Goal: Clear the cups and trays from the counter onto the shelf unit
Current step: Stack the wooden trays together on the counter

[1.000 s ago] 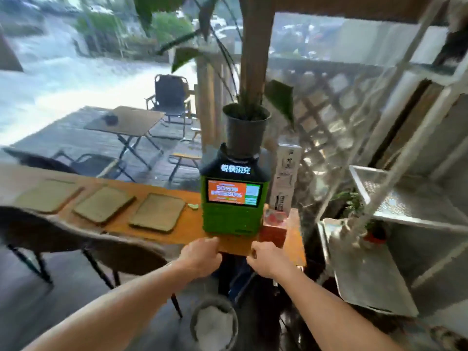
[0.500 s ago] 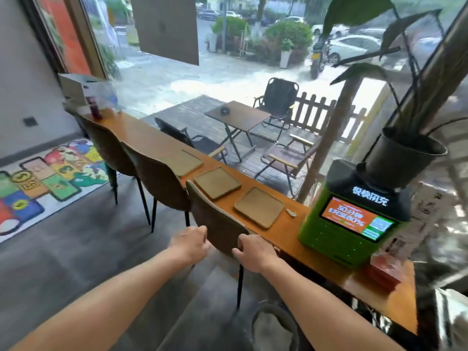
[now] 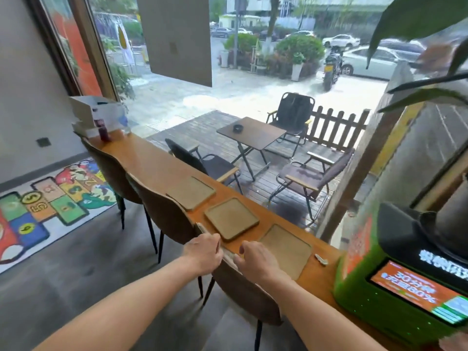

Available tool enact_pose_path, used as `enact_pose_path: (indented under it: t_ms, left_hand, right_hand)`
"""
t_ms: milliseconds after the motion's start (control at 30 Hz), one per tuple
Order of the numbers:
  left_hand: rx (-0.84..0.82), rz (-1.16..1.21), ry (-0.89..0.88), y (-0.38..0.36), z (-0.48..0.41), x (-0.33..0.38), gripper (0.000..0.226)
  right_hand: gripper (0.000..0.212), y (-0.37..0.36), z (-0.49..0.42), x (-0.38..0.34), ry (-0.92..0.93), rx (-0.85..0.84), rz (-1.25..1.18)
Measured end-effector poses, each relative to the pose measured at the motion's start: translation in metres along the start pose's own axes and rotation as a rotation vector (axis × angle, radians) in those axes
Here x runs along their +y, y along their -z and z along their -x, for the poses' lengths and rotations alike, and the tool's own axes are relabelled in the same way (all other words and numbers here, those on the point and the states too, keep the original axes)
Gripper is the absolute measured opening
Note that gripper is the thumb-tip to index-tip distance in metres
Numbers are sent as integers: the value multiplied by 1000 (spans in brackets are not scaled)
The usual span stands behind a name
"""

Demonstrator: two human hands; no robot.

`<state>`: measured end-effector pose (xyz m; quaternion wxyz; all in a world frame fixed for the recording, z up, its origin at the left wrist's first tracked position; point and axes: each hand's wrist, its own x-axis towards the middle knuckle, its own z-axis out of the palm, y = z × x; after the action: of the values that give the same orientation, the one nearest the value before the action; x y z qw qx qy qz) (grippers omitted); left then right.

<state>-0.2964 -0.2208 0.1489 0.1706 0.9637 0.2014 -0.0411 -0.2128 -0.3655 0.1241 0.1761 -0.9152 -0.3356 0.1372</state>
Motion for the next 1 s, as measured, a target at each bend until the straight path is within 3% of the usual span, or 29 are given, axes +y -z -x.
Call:
enact_pose_path:
  t_ms: [267, 600, 800, 1000]
  left_hand:
    - [-93, -43, -4, 24, -125, -30, 18]
    - [-275, -16, -54, 19, -240, -81, 23]
    - [-418, -23, -207, -9, -324, -118, 20]
    - [-561, -49, -354, -33, -405, -163, 22]
  right_hand:
    - [35, 14, -122, 3, -8, -30, -4]
    - [31, -7, -217, 21, -146, -24, 36]
    - [25, -48, -263, 26, -431, -33, -37]
    - [40, -70, -302, 14, -794, -54, -156]
